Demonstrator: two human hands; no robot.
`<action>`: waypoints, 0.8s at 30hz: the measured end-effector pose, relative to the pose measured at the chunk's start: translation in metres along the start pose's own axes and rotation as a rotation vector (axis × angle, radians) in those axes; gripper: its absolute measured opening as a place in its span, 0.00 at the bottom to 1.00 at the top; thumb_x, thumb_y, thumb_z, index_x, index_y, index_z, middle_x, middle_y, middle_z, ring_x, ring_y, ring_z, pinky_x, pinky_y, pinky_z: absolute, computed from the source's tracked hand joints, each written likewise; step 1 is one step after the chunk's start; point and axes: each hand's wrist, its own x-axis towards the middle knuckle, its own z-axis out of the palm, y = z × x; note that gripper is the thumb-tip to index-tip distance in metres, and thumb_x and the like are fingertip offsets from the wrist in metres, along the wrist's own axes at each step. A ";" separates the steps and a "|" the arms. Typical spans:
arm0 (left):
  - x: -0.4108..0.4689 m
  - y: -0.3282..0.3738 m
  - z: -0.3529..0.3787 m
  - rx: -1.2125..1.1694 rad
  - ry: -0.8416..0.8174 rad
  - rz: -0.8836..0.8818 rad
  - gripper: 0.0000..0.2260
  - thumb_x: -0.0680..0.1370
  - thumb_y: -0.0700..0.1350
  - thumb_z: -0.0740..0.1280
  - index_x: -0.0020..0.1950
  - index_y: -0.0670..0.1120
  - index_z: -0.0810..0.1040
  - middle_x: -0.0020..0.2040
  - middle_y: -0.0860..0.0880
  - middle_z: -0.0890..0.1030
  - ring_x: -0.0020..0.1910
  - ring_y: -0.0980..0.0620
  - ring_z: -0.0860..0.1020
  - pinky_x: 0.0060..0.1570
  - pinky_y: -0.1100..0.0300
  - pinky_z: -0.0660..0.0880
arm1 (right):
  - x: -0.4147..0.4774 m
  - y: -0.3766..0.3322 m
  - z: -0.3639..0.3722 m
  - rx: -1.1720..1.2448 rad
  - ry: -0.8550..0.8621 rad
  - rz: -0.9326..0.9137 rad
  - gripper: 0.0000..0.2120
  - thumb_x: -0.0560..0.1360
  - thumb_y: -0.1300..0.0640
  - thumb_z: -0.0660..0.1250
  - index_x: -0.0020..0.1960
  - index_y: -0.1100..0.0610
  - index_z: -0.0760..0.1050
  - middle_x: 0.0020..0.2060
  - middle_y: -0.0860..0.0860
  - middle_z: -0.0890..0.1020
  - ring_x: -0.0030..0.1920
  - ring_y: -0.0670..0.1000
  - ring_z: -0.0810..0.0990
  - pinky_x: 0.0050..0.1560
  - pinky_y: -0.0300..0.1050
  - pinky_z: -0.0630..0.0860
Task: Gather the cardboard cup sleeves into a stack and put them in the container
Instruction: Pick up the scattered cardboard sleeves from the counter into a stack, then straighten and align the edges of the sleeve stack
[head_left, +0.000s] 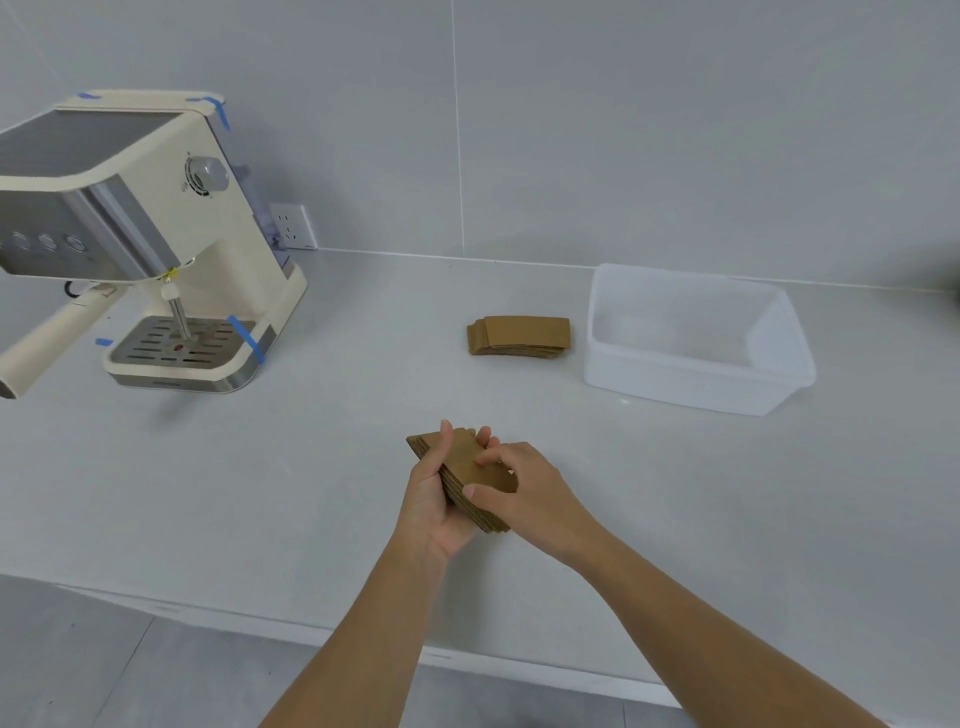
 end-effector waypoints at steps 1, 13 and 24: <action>0.000 -0.002 0.001 0.008 -0.007 -0.015 0.20 0.67 0.57 0.71 0.50 0.45 0.76 0.50 0.49 0.77 0.60 0.44 0.71 0.68 0.45 0.64 | -0.001 0.002 -0.002 -0.001 0.005 0.000 0.20 0.69 0.47 0.66 0.60 0.51 0.74 0.60 0.48 0.73 0.61 0.50 0.71 0.65 0.54 0.69; -0.011 -0.017 0.031 0.237 -0.018 -0.065 0.12 0.65 0.47 0.73 0.45 0.43 0.79 0.46 0.43 0.82 0.43 0.45 0.81 0.46 0.51 0.76 | -0.010 0.016 -0.058 0.029 0.061 -0.130 0.09 0.73 0.52 0.67 0.51 0.51 0.80 0.48 0.47 0.80 0.44 0.41 0.75 0.43 0.30 0.68; -0.018 -0.029 0.042 0.441 -0.305 -0.197 0.23 0.56 0.40 0.79 0.49 0.42 0.80 0.43 0.44 0.80 0.42 0.46 0.80 0.39 0.50 0.77 | -0.005 0.015 -0.095 -0.089 -0.047 -0.228 0.13 0.74 0.53 0.67 0.59 0.51 0.77 0.52 0.40 0.77 0.52 0.36 0.73 0.48 0.30 0.65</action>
